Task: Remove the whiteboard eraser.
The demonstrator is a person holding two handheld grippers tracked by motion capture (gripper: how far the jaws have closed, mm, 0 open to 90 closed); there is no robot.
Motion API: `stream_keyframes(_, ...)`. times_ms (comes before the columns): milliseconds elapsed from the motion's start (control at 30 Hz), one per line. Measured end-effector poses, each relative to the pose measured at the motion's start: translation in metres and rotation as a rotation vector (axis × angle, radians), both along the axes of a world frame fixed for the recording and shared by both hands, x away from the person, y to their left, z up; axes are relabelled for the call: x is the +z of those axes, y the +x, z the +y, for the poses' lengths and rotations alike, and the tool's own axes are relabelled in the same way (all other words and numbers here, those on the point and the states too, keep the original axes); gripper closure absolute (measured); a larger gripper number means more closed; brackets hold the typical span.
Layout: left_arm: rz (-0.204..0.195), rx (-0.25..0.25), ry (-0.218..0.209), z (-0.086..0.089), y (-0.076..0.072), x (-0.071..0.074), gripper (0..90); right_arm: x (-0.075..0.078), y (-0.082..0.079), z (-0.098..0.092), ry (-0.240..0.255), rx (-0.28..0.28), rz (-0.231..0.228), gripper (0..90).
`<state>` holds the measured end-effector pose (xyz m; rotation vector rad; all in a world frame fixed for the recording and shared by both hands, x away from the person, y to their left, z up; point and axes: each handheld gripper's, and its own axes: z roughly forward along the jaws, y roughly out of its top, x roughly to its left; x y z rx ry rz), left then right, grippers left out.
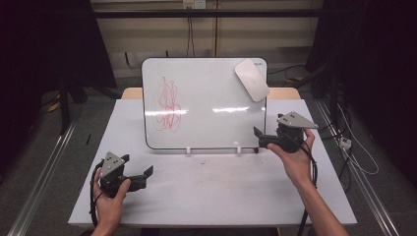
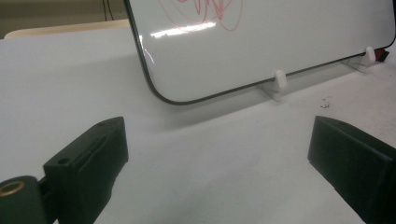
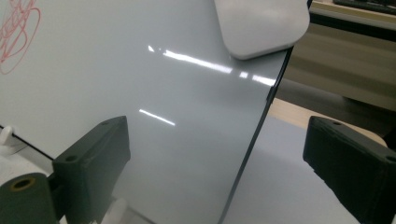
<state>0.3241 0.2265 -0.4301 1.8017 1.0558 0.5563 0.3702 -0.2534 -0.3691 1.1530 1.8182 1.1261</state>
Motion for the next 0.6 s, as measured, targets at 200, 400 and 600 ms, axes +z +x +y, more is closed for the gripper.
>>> stream_keyframes(200,-0.001,-0.003,-0.002,0.000,0.001,0.000,5.0,0.020,0.017,0.006,-0.042,-0.018,-0.020,10.1)
stream_keyframes(400,-0.001,-0.002,-0.003,0.001,0.000,0.000,5.0,0.038,0.044,0.010,-0.077,-0.033,-0.014,11.8)
stream_keyframes(600,0.001,-0.001,-0.005,0.001,0.001,0.000,5.0,0.054,0.061,0.015,-0.126,-0.045,-0.014,14.0)
